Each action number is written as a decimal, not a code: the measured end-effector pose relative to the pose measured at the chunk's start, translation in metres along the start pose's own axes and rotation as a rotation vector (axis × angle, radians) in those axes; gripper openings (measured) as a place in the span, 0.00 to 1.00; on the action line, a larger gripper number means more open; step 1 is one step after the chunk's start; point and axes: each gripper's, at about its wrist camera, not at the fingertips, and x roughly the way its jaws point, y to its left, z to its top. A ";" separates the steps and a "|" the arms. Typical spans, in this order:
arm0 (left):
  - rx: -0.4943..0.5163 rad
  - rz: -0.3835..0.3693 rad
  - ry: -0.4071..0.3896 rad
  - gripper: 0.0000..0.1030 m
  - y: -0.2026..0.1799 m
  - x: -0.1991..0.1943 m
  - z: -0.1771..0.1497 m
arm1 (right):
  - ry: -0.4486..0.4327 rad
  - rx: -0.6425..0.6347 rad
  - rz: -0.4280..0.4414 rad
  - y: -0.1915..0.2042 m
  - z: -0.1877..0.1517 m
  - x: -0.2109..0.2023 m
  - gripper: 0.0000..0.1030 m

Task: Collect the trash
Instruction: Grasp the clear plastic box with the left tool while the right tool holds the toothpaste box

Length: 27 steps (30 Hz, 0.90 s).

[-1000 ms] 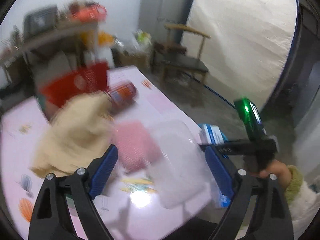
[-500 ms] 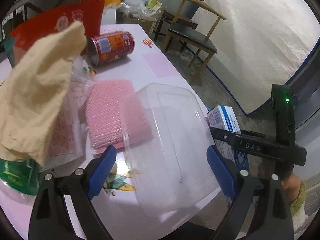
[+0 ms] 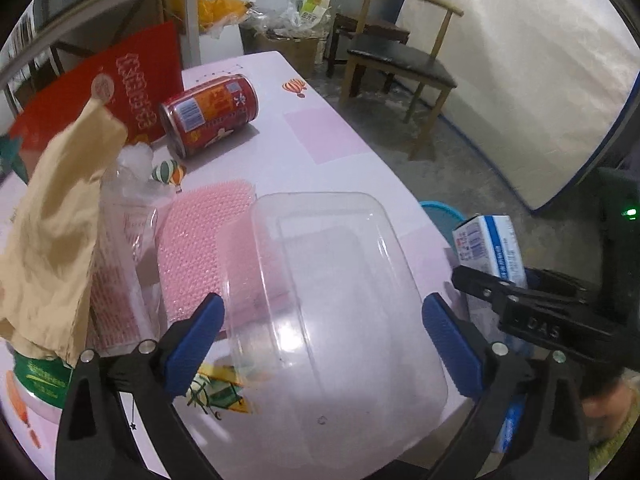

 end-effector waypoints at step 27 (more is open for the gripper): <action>0.060 0.019 0.047 0.91 0.001 -0.005 -0.041 | -0.044 -0.023 0.085 0.016 0.010 -0.004 0.49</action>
